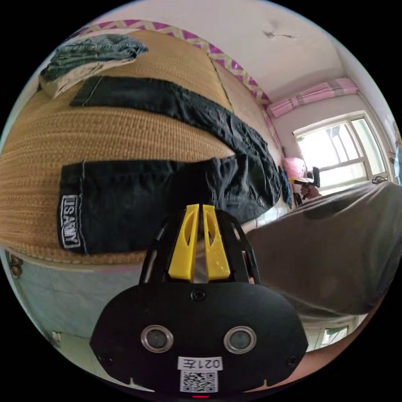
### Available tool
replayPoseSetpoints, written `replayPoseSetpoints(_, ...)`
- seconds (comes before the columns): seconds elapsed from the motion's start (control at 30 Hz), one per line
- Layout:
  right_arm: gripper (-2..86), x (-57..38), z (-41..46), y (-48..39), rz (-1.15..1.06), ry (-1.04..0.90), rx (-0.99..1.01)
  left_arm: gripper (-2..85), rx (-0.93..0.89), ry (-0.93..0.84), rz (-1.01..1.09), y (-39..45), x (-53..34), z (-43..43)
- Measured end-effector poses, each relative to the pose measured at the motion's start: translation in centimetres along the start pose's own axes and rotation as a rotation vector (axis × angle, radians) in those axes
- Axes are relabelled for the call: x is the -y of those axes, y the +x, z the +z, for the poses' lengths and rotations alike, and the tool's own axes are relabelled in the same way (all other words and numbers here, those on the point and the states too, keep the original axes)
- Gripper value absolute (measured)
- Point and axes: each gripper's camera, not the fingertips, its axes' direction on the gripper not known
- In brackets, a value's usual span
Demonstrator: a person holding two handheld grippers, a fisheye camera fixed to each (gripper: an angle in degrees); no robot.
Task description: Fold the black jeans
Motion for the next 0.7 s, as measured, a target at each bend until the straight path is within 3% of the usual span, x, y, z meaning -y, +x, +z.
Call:
replayPoseSetpoints(0.07, 6.0, 1.1, 2.2, 0.4, 0.012, 0.030, -0.072, -0.7, 0.011, 0.019, 0.016, 0.8, 1.2, 2.5)
replayPoseSetpoints(0.2, 2.5, 0.0, 10.7, 1.9, 0.022, -0.315, -0.291, -0.4, 0.050, -0.026, 0.049, 2.6, 2.9, 9.1)
replayPoseSetpoints(0.23, 0.8, -1.5, 10.3, 2.4, 0.044, -0.205, -0.304, -0.5, 0.062, -0.049, 0.044, 2.5, 2.8, 10.1)
replayPoseSetpoints(0.3, -0.3, -3.4, 10.7, 3.5, 0.110, -0.189, -0.248, -0.7, 0.112, -0.133, -0.025, 1.1, 1.0, 13.5)
replayPoseSetpoints(0.4, -0.8, -5.2, 10.8, 2.6, 0.104, -0.189, -0.244, -0.9, 0.012, -0.041, -0.145, -1.1, -2.0, 13.9)
replayPoseSetpoints(0.5, -0.8, -7.2, 9.8, 1.9, 0.131, -0.060, -0.337, -0.9, -0.011, -0.030, -0.143, -1.0, -4.0, 14.7)
replayPoseSetpoints(0.6, -0.8, -10.2, 13.5, 4.3, 0.206, -0.189, -0.391, -1.0, 0.007, -0.049, -0.154, -0.7, -5.5, 16.1)
replayPoseSetpoints(0.7, -0.7, -12.2, 13.0, 5.7, 0.292, -0.122, -0.360, -1.0, 0.008, 0.028, -0.165, -0.1, -7.1, 15.6)
